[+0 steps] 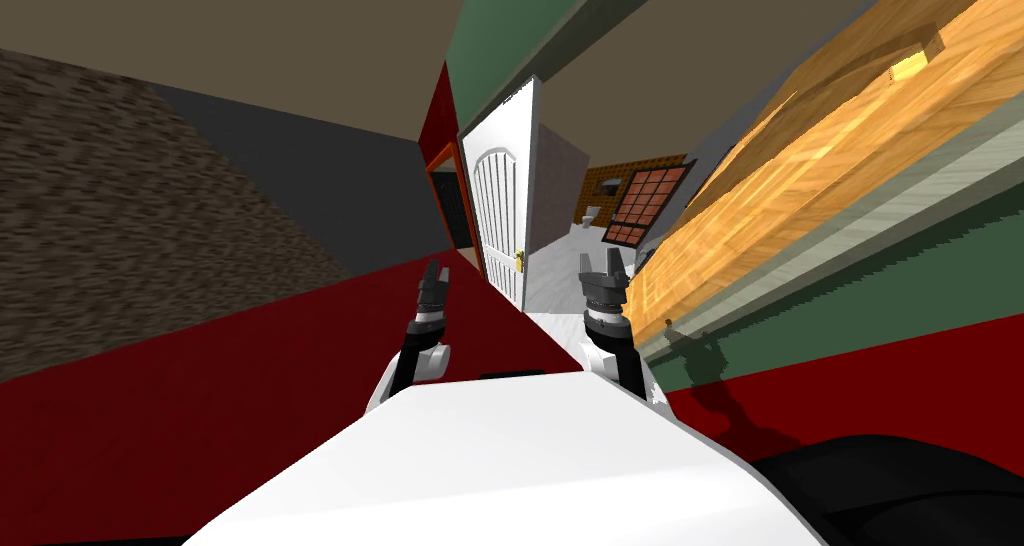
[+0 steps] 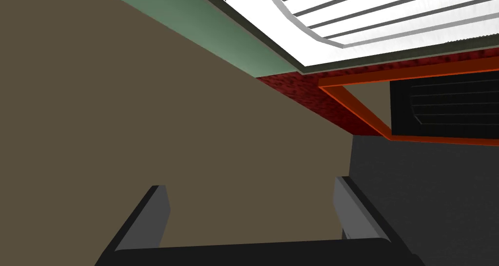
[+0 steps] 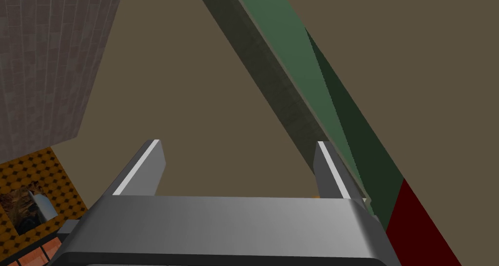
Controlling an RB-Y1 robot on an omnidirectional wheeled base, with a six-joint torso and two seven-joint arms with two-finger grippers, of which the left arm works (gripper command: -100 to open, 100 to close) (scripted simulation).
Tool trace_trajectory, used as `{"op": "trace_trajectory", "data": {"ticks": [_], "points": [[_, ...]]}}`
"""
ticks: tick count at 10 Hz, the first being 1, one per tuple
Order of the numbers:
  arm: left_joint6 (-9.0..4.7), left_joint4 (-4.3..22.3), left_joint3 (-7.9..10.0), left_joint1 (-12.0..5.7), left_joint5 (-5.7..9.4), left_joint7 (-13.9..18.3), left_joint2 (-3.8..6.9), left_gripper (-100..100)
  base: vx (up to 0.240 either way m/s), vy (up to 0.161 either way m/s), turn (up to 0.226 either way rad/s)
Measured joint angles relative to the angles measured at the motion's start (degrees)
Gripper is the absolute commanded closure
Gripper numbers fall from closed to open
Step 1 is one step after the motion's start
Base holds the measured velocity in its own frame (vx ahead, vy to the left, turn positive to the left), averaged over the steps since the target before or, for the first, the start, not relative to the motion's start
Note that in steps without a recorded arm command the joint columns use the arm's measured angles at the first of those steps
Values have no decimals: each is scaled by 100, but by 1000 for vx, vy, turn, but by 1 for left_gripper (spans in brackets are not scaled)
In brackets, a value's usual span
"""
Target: Push the door open
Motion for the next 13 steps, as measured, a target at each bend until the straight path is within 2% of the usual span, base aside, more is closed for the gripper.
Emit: {"op": "trace_trajectory", "data": {"ticks": [4,5,9,12,13], "points": [[24,458,-182,-165,5,71,27,-100,93,45,-94],[49,599,-211,-258,15,100,44,-100,83,66,-101],[175,1032,-379,-447,55,246,122,-100,86,61,-109],[294,1374,-566,-610,49,306,109,-100,95,68,-107],[328,1498,-600,-675,65,349,136,-100,79,70,-128]]}}
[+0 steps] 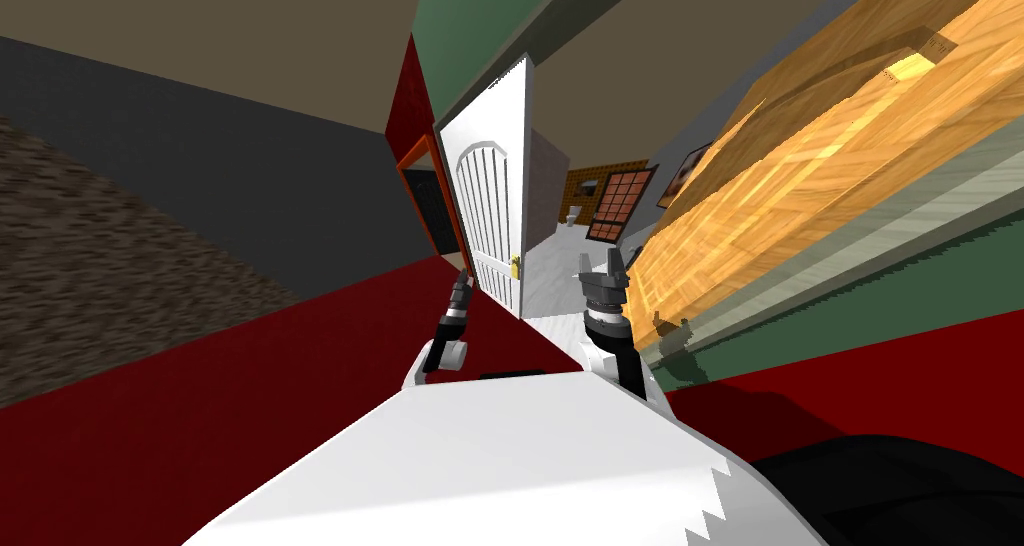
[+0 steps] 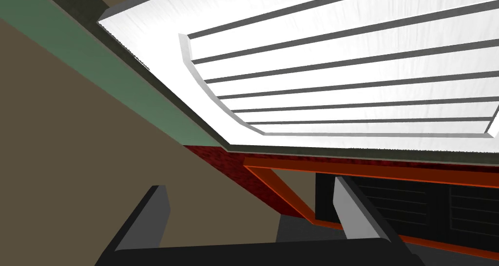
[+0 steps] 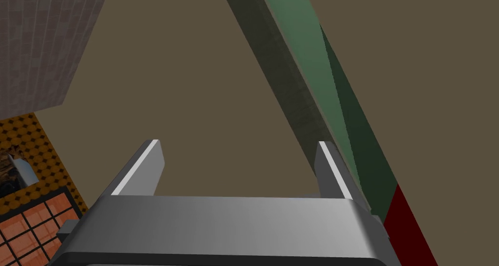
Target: Push the door open
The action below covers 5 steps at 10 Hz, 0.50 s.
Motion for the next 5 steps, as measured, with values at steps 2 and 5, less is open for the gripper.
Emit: {"op": "trace_trajectory", "data": {"ticks": [2,5], "points": [[12,296,-62,-118,39,104,65,-100,82,72,-104],[123,694,-257,-312,25,149,-1,-100,82,72,-117]]}}
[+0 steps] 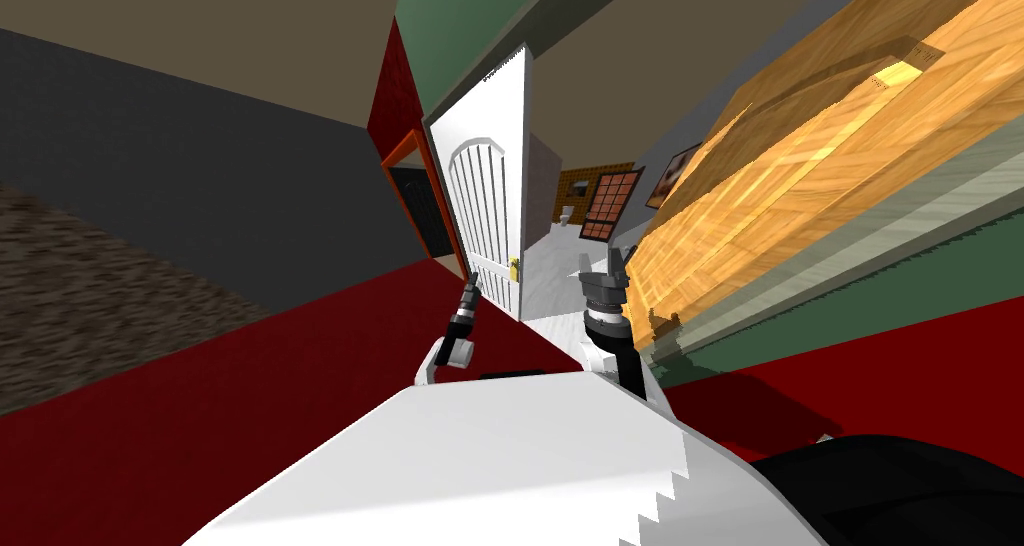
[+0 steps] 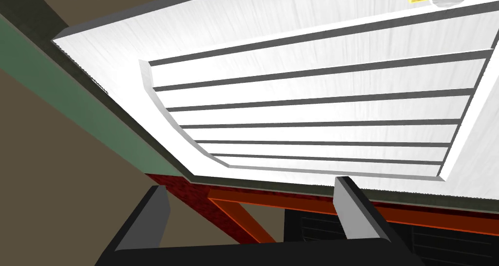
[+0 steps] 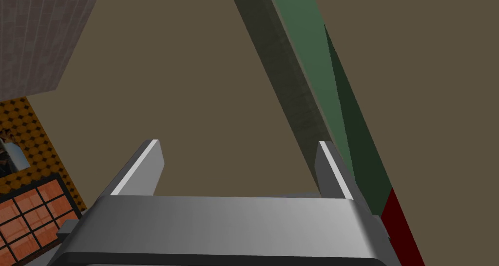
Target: Push the door open
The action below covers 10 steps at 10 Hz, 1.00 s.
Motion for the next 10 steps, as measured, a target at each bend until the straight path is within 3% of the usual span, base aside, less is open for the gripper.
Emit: {"op": "trace_trajectory", "data": {"ticks": [1,5,7,10], "points": [[40,87,-45,-39,16,46,34,-100,78,64,-99],[162,618,-245,-301,35,164,9,-100,77,79,-111],[167,938,-330,-431,56,233,16,-100,90,86,-134],[338,1327,-529,-618,69,341,-18,-100,93,101,-108]]}}
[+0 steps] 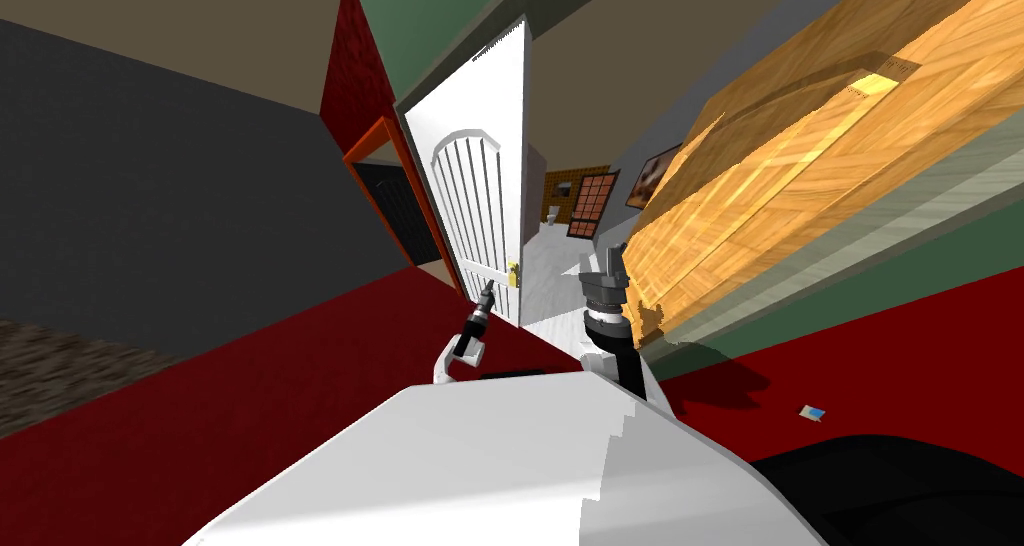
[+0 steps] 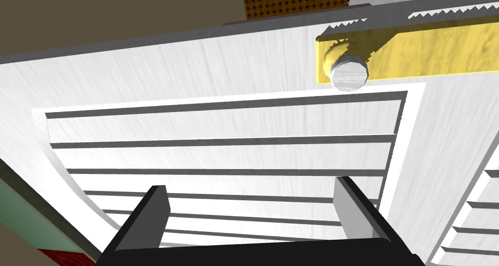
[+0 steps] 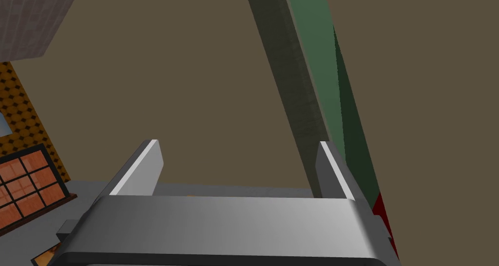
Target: Push the door open
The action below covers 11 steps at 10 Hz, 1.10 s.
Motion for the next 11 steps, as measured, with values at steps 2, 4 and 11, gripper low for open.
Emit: {"op": "trace_trajectory", "data": {"ticks": [2,4,11], "points": [[15,272,-78,-126,16,60,-11,-100,78,82,-94],[74,515,-183,-233,32,128,-14,-100,94,96,-131],[287,1342,-502,-636,64,314,-152,-100,108,103,-95]]}}
